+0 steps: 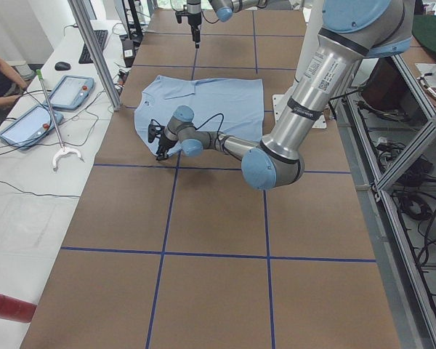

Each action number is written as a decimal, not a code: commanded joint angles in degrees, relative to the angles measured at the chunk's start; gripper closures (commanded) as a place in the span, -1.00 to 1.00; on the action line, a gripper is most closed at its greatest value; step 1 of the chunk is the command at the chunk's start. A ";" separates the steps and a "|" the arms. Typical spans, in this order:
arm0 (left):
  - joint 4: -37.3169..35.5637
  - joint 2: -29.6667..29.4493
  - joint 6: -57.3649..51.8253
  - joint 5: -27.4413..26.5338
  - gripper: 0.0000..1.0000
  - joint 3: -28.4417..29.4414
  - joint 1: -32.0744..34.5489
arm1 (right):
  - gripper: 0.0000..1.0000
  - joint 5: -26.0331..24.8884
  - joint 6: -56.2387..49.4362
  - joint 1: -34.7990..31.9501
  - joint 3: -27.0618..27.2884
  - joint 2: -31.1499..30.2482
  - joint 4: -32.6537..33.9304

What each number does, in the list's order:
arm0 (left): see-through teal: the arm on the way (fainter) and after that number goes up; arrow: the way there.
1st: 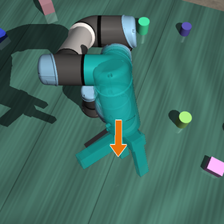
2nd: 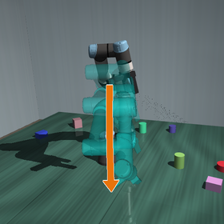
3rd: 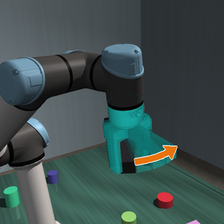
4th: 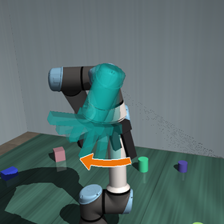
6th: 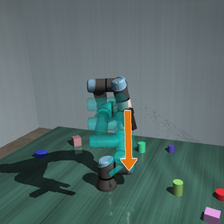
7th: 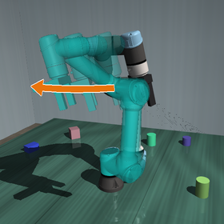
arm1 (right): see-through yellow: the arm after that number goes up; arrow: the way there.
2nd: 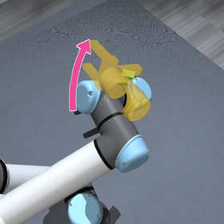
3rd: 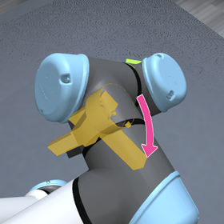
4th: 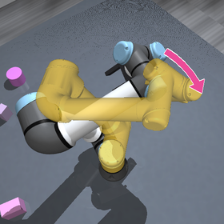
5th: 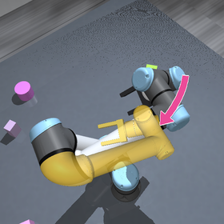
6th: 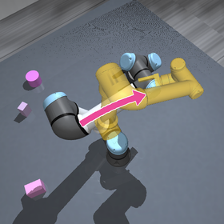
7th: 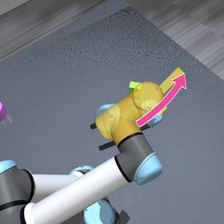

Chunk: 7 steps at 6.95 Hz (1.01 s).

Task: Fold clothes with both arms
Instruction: 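Move the left gripper to the other sleeve while the right arm withdraws, then grasp the sleeve with the left gripper and fold it onto the chest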

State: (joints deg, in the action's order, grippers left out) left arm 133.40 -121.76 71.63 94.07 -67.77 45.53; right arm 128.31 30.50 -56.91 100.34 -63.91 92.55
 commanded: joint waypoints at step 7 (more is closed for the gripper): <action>-9.38 -13.09 8.49 0.15 1.00 0.58 -3.23 | -1.00 0.01 -0.08 -0.04 -0.06 -0.60 0.00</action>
State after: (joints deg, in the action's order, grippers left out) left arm 125.63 -129.41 76.31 94.48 -70.64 44.17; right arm 128.31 30.48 -56.95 100.31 -64.40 92.55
